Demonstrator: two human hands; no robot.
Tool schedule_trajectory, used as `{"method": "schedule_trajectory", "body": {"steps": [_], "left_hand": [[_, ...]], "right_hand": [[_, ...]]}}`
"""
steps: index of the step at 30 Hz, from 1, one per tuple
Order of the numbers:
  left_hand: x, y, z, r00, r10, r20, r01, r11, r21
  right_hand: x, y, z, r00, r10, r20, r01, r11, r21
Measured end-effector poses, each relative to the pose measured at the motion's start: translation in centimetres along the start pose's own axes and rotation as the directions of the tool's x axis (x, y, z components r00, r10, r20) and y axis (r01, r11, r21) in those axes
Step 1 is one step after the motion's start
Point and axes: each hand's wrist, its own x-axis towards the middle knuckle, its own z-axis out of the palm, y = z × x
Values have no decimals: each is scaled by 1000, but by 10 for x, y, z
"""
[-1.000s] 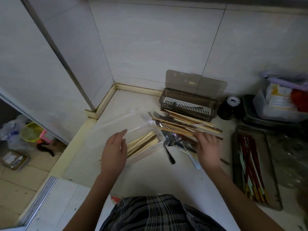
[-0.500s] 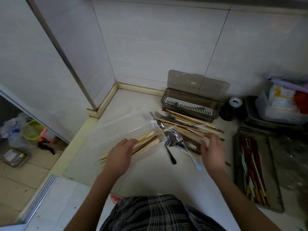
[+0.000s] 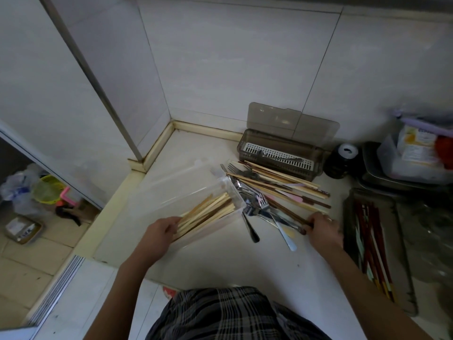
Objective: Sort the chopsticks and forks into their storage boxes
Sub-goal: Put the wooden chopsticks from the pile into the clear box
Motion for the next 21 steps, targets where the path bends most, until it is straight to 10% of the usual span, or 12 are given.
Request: {"method": "schedule_trajectory", "body": {"steps": [10, 21], "left_hand": [[8, -3, -4, 986, -122, 117, 117, 992, 52], [3, -4, -2, 997, -49, 53, 51, 998, -39]], "right_hand": [[-8, 5, 6, 999, -28, -31, 34, 979, 203], [-30, -30, -26, 945, 75, -317, 180, 691, 700]]}}
